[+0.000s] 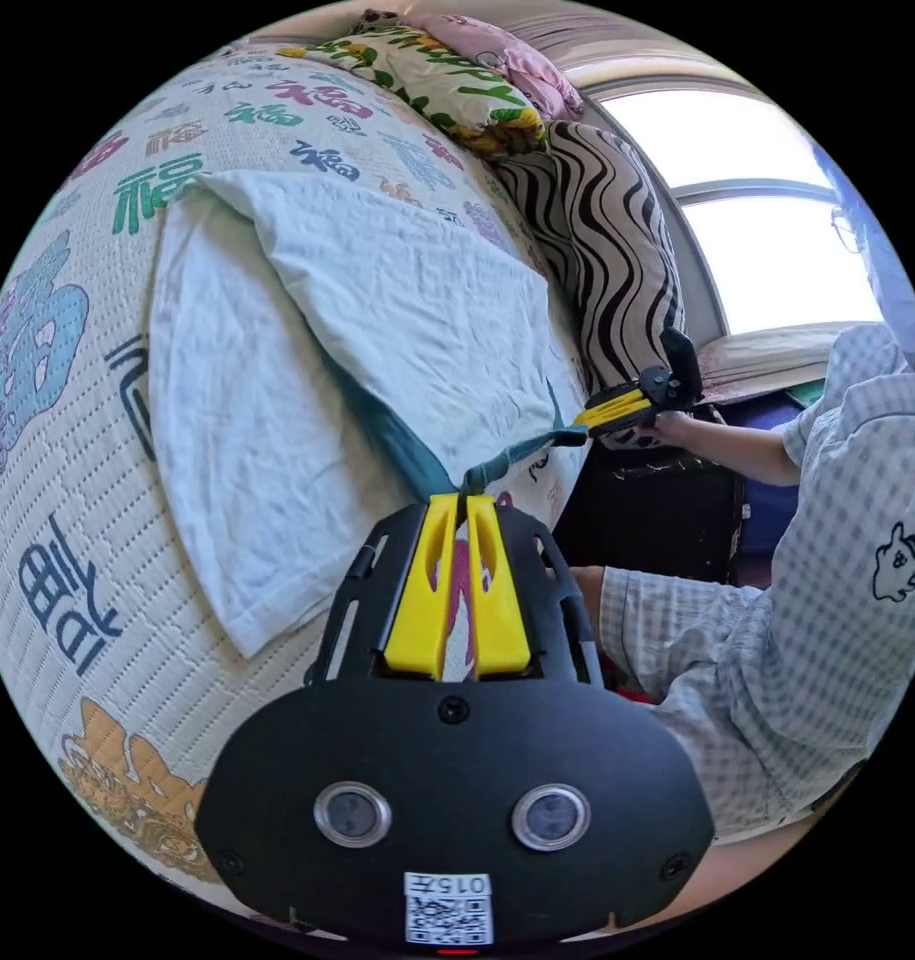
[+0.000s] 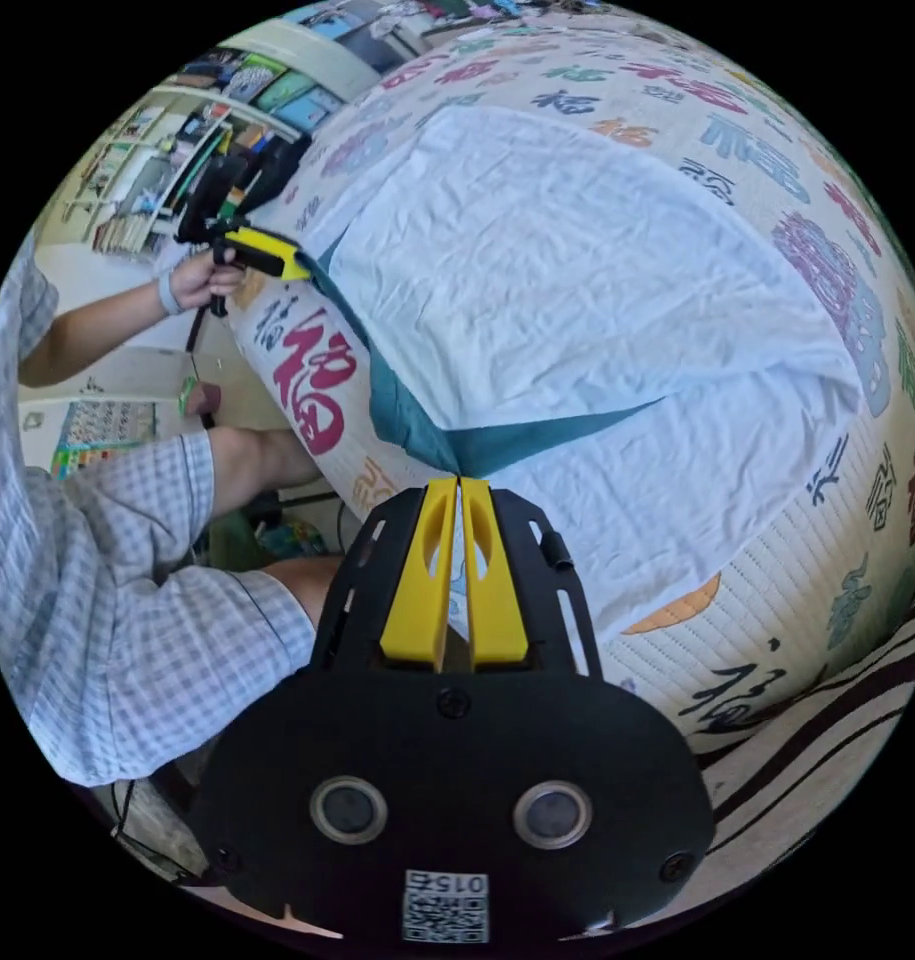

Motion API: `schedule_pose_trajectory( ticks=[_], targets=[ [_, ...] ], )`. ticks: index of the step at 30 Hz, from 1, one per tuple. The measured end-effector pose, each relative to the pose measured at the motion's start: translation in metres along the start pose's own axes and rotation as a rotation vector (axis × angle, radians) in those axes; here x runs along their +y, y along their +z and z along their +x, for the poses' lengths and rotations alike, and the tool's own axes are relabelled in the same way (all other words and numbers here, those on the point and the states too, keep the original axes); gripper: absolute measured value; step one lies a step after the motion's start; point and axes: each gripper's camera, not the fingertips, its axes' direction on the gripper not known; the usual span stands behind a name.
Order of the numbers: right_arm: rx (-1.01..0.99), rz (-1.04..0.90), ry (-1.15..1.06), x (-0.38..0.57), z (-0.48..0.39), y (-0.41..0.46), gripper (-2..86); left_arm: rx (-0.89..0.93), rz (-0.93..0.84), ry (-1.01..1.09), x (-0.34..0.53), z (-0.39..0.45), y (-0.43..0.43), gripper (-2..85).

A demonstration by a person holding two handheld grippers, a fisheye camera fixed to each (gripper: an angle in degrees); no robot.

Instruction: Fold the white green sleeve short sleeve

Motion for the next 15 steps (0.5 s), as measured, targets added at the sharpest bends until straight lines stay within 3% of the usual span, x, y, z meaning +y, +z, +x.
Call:
schedule_pose_trajectory(
  ticks=[3, 7, 12, 15],
  targets=[
    [0.142, -0.116, -0.062, 0.006, -0.023, 0.013, -0.5, -0.064, -0.073, 0.021, 0.004, 0.005, 0.0, 0.9],
    [0.273, -0.128, 0.009, 0.02, -0.031, 0.01, -0.2, -0.045, -0.059, 0.03, 0.008, 0.011, -0.021, 1.0],
    [-0.054, 0.056, 0.091, 0.012, -0.024, 0.011, 1.3, -0.059, -0.071, 0.024, -0.017, 0.014, -0.013, 1.8],
    [-0.033, 0.002, 0.246, 0.017, -0.003, 0.043, 0.9, -0.063, -0.132, -0.06, -0.025, -0.005, 0.006, 1.0]
  ],
)
